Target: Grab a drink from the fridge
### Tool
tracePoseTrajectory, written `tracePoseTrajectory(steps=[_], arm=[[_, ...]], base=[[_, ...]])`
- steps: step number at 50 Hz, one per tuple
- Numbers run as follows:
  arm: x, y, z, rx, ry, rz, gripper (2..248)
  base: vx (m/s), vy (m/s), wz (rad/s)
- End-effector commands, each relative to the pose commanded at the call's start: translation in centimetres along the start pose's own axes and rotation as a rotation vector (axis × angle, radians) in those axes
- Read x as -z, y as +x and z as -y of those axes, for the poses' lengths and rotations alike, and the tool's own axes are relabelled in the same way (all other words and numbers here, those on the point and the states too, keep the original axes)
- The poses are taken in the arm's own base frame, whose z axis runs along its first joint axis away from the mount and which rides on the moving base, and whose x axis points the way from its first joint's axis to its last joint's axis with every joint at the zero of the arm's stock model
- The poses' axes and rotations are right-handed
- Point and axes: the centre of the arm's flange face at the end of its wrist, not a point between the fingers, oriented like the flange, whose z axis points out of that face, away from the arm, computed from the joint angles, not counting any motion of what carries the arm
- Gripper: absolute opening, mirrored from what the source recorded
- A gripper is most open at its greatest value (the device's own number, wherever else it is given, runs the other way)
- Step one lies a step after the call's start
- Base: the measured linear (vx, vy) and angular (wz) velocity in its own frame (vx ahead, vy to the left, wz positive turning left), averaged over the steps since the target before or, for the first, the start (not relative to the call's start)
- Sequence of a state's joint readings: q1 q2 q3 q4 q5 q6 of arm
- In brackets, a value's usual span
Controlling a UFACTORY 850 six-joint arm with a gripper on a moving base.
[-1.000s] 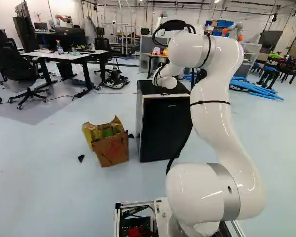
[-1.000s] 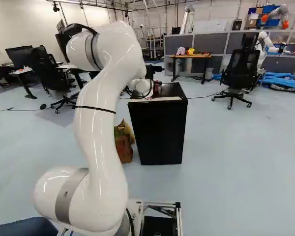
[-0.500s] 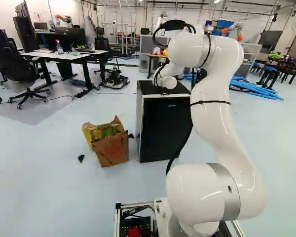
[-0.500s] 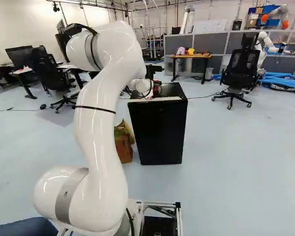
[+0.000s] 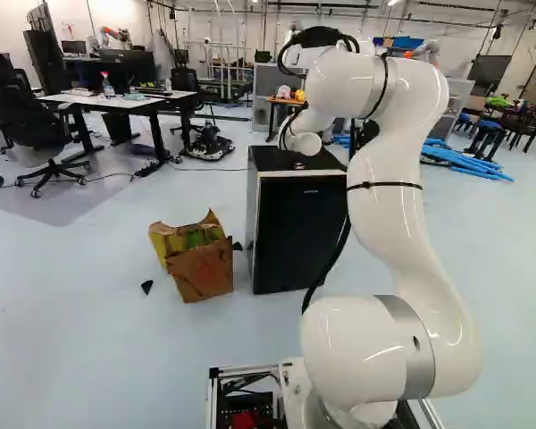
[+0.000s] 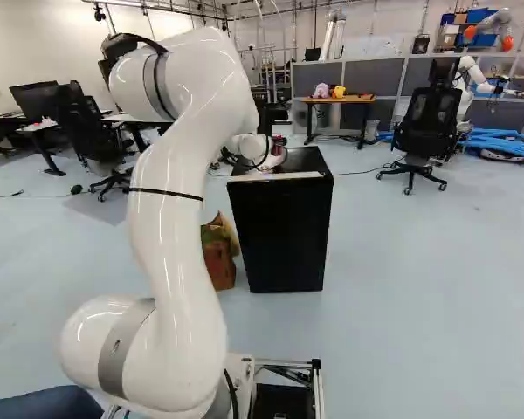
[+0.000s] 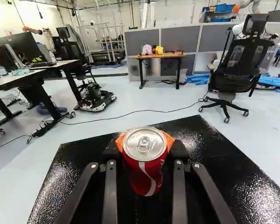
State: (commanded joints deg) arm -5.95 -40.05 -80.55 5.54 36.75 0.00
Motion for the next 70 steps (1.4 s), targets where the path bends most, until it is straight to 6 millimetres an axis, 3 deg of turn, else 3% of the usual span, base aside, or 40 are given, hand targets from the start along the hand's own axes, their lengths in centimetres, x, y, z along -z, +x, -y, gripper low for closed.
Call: tracePoseTrajectory(steps=[15, 44, 70], arm=[[0.5, 1.7, 0.1, -0.001, 0.002, -0.025, 100], [1.0, 1.7, 0.2, 0.0, 0.004, -0.023, 100], [3.6, 1.5, 0.5, 0.008, 0.012, -0.014, 100]], base=[[0.0, 0.0, 0.0], [0.0, 0.0, 0.0], [0.0, 0.0, 0.0]])
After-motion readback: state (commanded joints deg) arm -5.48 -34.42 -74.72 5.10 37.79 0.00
